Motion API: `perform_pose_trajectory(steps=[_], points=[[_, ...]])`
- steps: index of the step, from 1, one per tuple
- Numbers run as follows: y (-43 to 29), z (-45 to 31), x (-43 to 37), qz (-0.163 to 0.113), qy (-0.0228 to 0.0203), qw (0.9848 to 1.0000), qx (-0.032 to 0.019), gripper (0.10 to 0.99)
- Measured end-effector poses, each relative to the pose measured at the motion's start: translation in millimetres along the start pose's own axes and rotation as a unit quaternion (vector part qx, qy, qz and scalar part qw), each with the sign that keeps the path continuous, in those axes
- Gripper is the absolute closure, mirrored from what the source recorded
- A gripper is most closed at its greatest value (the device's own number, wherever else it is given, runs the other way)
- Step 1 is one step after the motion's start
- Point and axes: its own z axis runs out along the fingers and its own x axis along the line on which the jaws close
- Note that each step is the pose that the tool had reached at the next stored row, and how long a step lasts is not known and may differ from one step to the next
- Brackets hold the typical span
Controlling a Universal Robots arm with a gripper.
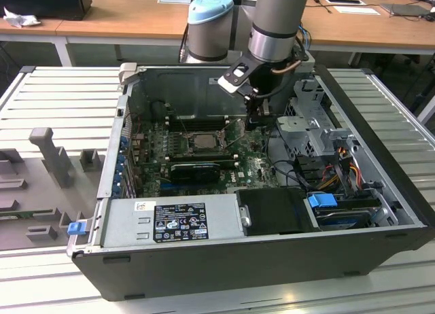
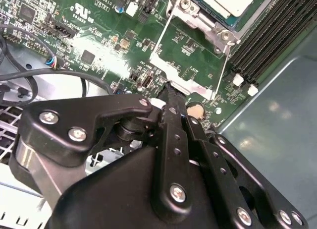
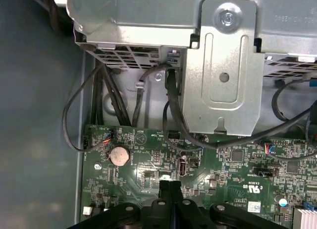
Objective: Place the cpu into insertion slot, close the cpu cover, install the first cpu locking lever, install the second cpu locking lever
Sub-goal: 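Close the cpu cover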
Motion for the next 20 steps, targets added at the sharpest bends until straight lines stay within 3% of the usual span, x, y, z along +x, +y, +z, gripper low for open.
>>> perform_pose_trajectory(steps=[20], points=[[-9.9, 0.1, 0.5, 0.000, 0.0000, 1.0000, -0.0001, 0.980]])
